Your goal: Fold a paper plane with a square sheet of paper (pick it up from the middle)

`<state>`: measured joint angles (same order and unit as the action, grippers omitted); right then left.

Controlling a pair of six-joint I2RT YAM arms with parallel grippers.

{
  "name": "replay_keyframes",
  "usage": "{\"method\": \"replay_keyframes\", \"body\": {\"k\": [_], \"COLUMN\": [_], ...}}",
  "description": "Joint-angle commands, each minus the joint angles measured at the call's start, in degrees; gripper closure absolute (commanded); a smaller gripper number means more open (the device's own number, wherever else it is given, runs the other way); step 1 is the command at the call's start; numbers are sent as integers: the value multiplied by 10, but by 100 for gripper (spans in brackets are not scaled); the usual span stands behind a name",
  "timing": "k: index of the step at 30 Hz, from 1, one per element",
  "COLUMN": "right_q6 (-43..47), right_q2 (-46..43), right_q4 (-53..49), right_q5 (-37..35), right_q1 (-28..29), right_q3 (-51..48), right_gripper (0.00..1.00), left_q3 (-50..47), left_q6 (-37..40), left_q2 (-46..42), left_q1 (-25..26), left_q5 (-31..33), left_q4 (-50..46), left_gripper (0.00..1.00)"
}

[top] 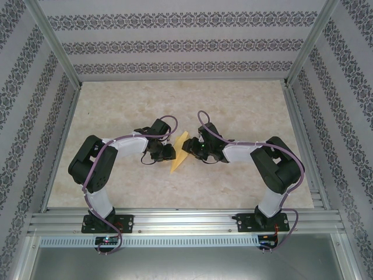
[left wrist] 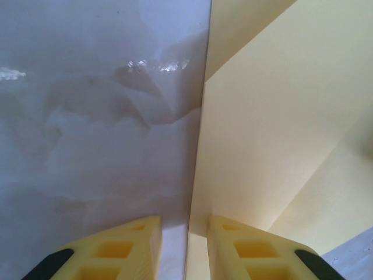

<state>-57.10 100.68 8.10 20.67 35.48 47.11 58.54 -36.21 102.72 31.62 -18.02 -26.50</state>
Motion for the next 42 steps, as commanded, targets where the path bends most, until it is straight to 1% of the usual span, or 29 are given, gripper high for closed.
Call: {"method": "replay_keyframes", "body": {"k": [1,8,10,18,23,28,36,42], "right_q6": [-15,-56,-61,-63,-33,-10,29,43], "right_q2": [7,-1,0,11,41,69,82,100], "right_q4": [52,106,105,111,97,102,87,77], "right_q5": [21,12,5,-5,-4,14,24,39], "right_q1": [0,14,19,27,23,18,16,15], "right_q3": [3,-29,-30,-26,7,25,44,62], "right_gripper": [57,53,52,52,57,63,69,73], "left_q3": [2,-2,-3,-8,-13,-22,-23,-27], "left_q6": [10,3,2,0,-3,-7,-8,-15], "left_q2": [25,21,21,16,15,10,6,-14], "left_q1": [7,7,7,7,8,7,7,7], "left_q5": [-14,-10,-9,-6,-5,-4,-3,-5], "left_q4": [15,19,19,20,23,28,27,31], "left_gripper": [72,73,73,73,74,74,74,74]}}
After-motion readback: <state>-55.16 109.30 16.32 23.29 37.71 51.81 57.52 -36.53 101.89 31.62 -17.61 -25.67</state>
